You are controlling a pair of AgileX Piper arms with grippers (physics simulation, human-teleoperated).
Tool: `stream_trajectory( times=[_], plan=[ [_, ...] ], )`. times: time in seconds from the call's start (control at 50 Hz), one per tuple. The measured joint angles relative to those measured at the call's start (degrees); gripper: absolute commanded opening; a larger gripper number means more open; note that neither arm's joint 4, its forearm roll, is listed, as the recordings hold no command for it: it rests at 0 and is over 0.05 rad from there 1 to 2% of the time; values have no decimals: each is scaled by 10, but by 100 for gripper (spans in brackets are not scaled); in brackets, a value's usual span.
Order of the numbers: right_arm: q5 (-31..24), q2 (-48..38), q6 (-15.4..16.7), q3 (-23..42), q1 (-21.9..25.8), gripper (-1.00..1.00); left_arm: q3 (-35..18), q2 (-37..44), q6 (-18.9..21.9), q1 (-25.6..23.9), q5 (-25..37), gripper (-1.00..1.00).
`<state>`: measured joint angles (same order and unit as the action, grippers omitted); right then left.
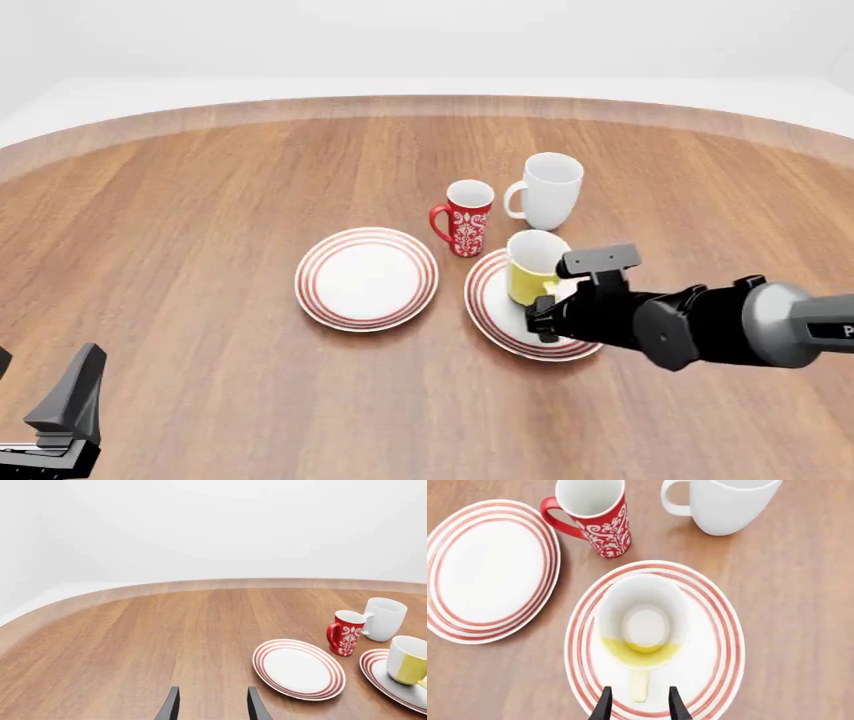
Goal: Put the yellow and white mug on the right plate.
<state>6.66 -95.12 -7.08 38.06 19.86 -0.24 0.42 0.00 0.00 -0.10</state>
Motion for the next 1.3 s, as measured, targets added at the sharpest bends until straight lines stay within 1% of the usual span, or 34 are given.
stream_trajectory(
  times=[0.18,0.52,0.78,1.3],
  plan=[
    [0,0,-14,-1,10,100,0,0,0,0,0,100],
    [-15,30,-48,-16,45,100,0,0,0,0,0,100],
    [-29,63,-58,-34,54,100,0,0,0,0,0,100],
    [-86,160,-89,-44,90,100,0,0,0,0,0,100]
  ],
)
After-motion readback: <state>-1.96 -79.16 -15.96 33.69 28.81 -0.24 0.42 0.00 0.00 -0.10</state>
